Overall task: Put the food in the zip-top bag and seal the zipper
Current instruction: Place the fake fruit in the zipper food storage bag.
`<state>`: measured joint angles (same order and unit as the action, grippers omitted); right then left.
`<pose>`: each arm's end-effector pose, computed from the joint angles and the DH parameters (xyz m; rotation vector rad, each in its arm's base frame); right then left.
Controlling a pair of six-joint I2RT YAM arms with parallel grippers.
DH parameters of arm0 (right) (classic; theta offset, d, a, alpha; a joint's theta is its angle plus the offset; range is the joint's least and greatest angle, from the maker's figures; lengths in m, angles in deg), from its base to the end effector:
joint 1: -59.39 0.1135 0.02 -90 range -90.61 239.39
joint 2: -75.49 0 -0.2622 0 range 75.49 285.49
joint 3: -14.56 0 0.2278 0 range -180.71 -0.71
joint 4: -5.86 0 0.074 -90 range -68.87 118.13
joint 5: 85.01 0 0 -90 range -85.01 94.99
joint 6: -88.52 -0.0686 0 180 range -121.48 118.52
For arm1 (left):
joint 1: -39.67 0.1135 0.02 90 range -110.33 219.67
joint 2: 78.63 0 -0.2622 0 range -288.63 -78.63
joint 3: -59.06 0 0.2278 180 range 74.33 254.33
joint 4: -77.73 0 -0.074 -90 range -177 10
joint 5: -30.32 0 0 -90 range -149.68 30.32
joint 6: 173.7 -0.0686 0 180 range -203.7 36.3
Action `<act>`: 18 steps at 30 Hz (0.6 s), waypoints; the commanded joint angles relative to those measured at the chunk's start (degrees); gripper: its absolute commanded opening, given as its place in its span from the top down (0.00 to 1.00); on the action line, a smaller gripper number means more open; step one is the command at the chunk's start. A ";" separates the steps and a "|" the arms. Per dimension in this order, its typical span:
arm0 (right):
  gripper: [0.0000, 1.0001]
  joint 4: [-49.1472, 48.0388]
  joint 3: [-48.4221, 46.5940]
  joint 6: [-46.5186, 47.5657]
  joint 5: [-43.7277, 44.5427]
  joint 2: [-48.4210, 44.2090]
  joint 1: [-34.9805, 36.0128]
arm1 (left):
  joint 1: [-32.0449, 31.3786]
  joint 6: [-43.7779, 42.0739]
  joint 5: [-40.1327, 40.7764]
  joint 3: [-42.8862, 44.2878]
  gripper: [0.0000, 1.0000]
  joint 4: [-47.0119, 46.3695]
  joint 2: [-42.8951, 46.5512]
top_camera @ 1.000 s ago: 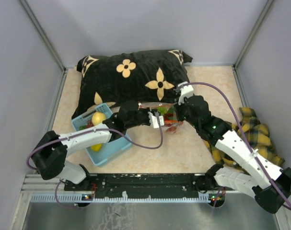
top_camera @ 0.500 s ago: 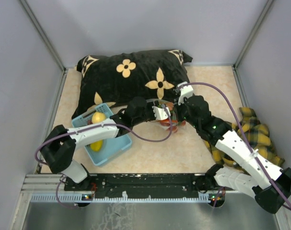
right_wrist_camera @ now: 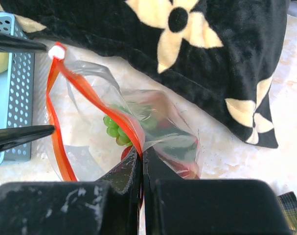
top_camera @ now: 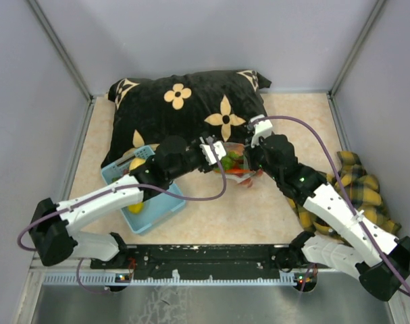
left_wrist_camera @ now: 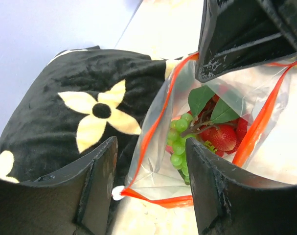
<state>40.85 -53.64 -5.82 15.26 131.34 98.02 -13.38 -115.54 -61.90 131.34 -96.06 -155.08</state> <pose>0.1841 0.1315 0.3247 -0.4678 1.9164 0.3160 0.1938 -0.2621 0.3262 1.2097 1.2806 -0.3037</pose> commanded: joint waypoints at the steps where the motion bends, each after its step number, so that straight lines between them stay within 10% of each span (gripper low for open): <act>1: 1.00 -4.21 -1.20 -0.35 0.36 -1.20 0.57 | -0.32 10.14 1.13 -1.34 0.35 3.34 4.37; 18: 1.00 -4.24 0.22 0.16 0.98 -2.77 0.57 | 0.85 48.11 28.65 1.59 0.00 41.81 17.76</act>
<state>40.74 -52.92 -5.78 16.00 130.53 98.02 -13.34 -79.89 -40.85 131.02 -67.10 -138.90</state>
